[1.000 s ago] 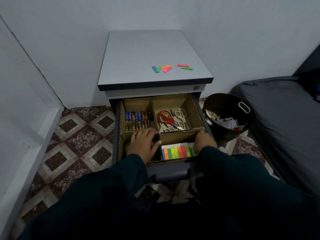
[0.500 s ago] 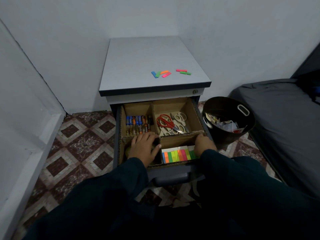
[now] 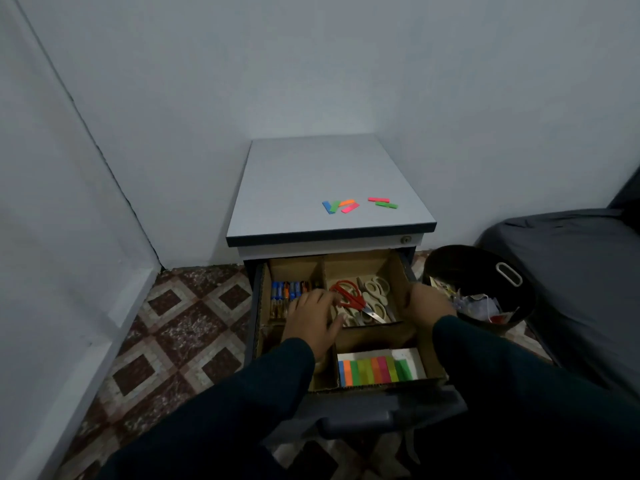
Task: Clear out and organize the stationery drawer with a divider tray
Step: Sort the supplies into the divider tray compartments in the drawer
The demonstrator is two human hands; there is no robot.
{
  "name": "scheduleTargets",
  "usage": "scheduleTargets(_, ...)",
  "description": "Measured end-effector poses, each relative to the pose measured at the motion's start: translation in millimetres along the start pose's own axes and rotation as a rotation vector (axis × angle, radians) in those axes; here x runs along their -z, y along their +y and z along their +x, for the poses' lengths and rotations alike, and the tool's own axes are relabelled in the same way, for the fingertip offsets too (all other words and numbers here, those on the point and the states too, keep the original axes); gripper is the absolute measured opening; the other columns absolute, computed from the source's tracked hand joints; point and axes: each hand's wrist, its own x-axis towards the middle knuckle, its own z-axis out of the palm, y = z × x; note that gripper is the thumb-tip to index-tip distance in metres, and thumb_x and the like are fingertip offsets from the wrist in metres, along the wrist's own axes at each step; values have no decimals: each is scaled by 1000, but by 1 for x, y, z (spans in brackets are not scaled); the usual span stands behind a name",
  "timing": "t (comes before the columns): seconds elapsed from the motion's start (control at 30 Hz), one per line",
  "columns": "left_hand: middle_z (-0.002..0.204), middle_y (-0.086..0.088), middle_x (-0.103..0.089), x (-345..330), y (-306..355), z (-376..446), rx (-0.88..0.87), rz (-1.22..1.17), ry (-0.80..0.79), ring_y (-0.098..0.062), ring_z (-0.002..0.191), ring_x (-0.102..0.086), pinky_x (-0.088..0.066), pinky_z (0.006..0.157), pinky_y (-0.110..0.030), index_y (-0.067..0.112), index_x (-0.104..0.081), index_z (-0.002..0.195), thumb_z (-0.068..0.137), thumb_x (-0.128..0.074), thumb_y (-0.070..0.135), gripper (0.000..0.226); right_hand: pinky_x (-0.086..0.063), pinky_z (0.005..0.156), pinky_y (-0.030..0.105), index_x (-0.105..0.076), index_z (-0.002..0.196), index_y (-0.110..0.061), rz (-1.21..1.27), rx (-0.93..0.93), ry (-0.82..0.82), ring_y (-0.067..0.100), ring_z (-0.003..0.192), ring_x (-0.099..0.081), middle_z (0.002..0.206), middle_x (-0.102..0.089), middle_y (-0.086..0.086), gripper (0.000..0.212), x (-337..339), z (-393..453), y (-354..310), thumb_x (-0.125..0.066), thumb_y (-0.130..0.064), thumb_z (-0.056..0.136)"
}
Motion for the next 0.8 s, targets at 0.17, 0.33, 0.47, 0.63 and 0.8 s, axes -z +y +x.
scheduleTargets(0.17,124,5,-50,22,8,35,-6,-15,70,-14,119,-43,-27,103,-30,24,-50,123,95,-46,40,33,-51,88,33,-58,103,-12,98,87,79,21,95,-59,102,-60,7,14,31,22,-19,-50,-10,92)
scheduleTargets(0.33,122,5,-53,49,10,77,-9,-25,162,-13,116,-45,-28,102,-29,22,-54,121,95,-48,36,30,-47,89,29,-59,96,-15,220,258,126,19,100,-58,102,-61,5,10,61,47,-39,-53,-8,91)
scheduleTargets(0.47,122,1,-57,68,3,120,57,55,179,-17,112,-49,-33,96,-31,21,-60,115,97,-45,33,27,-47,93,31,-64,107,-10,194,376,208,21,104,-58,114,-63,8,19,78,75,-57,-51,-9,93)
scheduleTargets(0.63,132,-7,-52,75,-2,163,184,195,39,-25,121,-46,-36,98,-35,26,-41,139,101,-34,36,40,-36,104,31,-52,132,-16,32,459,256,22,125,-44,136,-48,8,37,72,107,-71,-43,-10,97)
scheduleTargets(0.8,132,-7,-53,69,6,194,259,231,26,-27,124,-44,-34,100,-37,28,-41,140,101,-32,42,43,-39,99,30,-37,143,-23,-107,511,250,25,119,-44,130,-44,9,47,66,126,-78,-42,-11,98)
